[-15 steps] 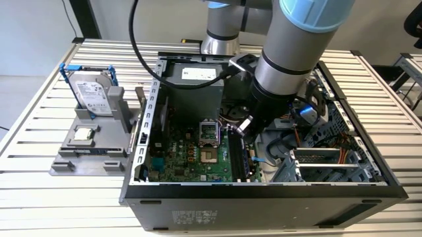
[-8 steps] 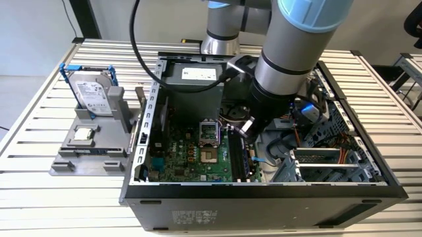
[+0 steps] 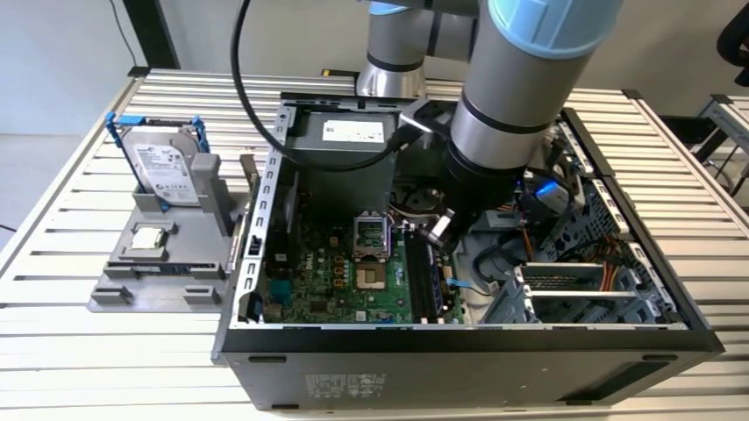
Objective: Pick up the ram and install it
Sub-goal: 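Press down the ram until it locks into place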
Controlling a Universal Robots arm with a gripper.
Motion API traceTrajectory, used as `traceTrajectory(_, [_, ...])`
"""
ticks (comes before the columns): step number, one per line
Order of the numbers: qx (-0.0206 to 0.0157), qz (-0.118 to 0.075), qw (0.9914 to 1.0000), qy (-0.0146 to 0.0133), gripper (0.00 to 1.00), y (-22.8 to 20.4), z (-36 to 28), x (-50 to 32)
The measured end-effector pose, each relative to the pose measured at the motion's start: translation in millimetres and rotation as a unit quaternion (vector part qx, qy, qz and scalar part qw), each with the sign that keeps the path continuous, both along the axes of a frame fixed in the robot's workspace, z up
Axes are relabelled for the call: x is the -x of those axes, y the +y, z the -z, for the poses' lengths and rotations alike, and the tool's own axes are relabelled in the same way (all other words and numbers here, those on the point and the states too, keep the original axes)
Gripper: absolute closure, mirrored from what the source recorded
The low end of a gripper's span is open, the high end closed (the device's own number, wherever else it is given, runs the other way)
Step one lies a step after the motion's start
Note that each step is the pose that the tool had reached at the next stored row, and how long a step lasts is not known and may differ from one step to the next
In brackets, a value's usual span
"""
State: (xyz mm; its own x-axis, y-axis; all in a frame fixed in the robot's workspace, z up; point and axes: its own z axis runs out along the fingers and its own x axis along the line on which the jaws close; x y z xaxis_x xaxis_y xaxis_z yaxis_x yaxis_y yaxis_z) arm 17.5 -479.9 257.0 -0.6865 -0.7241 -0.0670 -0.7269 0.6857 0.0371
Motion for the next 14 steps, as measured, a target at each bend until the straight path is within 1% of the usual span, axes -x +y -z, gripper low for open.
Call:
traceTrajectory(3, [-0.0007,-0.009,0.99996,-0.0031,1.00,0.0,0.2,1.6])
traceTrajectory(4, [-0.0015,-0.010,0.99993,-0.0054,1.00,-0.1,0.2,2.5])
traceTrajectory(5, [-0.0020,-0.012,0.99990,-0.0066,1.00,0.0,0.4,3.1])
traceTrajectory(7, [-0.0024,-0.020,0.99978,-0.0074,1.00,0.0,0.7,4.1])
traceTrajectory(8, [-0.0026,-0.026,0.99962,-0.0077,1.00,0.0,0.9,4.1])
traceTrajectory(9, [-0.0026,-0.035,0.99937,-0.0077,1.00,0.0,1.0,4.2])
traceTrajectory(11, [-0.0027,-0.053,0.99856,-0.0076,1.00,0.0,1.5,4.2])
traceTrajectory(14, [-0.0029,-0.079,0.99683,-0.0076,1.00,0.0,2.4,4.3])
